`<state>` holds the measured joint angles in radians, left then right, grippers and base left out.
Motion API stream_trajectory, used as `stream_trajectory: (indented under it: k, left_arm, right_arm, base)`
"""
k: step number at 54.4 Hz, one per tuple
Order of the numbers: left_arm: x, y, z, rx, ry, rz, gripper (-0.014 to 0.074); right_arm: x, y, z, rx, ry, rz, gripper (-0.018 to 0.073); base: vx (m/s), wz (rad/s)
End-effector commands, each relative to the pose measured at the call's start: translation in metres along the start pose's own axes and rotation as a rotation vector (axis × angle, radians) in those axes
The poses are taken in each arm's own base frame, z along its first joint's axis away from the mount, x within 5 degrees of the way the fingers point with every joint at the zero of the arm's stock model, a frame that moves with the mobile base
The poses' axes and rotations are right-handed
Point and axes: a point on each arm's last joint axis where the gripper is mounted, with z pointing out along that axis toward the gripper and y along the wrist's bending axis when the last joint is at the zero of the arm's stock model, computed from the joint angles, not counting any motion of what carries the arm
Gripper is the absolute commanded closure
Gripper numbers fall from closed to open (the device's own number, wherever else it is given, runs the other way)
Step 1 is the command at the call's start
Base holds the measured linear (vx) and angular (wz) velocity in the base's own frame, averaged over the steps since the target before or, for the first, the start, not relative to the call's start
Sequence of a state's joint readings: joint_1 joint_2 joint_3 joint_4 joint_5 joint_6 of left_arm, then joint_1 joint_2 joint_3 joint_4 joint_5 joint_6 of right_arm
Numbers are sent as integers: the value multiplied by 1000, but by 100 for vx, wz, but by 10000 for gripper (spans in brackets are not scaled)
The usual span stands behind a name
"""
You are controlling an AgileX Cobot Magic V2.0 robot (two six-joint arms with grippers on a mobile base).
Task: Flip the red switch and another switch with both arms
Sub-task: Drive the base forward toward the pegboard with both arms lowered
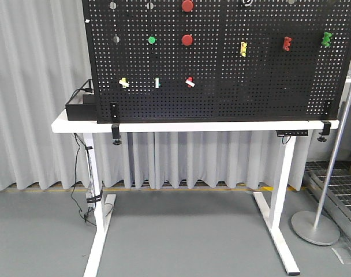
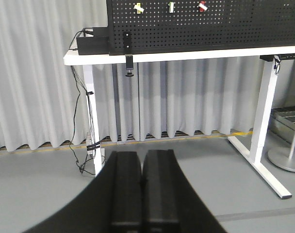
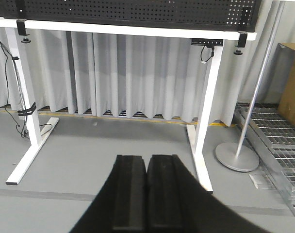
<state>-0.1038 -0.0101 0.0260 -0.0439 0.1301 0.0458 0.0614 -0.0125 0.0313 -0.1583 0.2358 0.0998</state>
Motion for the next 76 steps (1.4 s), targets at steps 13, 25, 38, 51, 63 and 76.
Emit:
stream_trajectory:
  k: [13, 25, 38, 51, 63, 76]
  left_arm:
    - [-1, 0, 0, -5, -64, -5, 594]
    - [-1, 0, 0, -5, -64, -5, 594]
    - [-1, 0, 0, -5, -64, -5, 594]
    - [-1, 0, 0, -5, -64, -5, 594]
    - [-1, 0, 0, -5, -64, -5, 594]
    - [-1, 0, 0, -5, -64, -5, 594]
  right_arm:
    - [-6, 0, 0, -2, -77, -12, 566]
    - [-6, 0, 0, -2, -77, -12, 566]
    - [-6, 0, 0, -2, -77, -12, 566]
    - [-6, 0, 0, -2, -77, -12, 566]
    - [-6, 0, 0, -2, -77, -12, 566]
    - [-6, 0, 0, -2, -77, -12, 566]
  base:
    - [0, 0]
    - [0, -1]
    - [1, -1]
    - [6, 0]
    - [13, 2]
    - [16, 6]
